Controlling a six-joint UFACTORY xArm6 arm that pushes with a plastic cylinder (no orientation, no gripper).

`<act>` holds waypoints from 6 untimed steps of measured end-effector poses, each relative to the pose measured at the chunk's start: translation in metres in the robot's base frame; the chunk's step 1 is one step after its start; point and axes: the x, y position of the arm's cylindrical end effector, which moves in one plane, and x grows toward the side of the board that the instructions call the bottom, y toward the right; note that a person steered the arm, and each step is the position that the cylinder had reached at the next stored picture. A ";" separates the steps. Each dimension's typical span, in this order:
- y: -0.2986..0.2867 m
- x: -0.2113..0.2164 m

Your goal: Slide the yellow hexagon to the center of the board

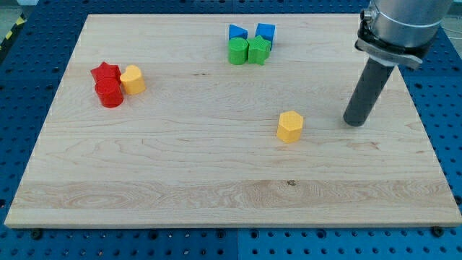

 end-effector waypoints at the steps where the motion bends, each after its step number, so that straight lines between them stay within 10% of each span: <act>1: 0.000 0.025; 6: -0.091 0.028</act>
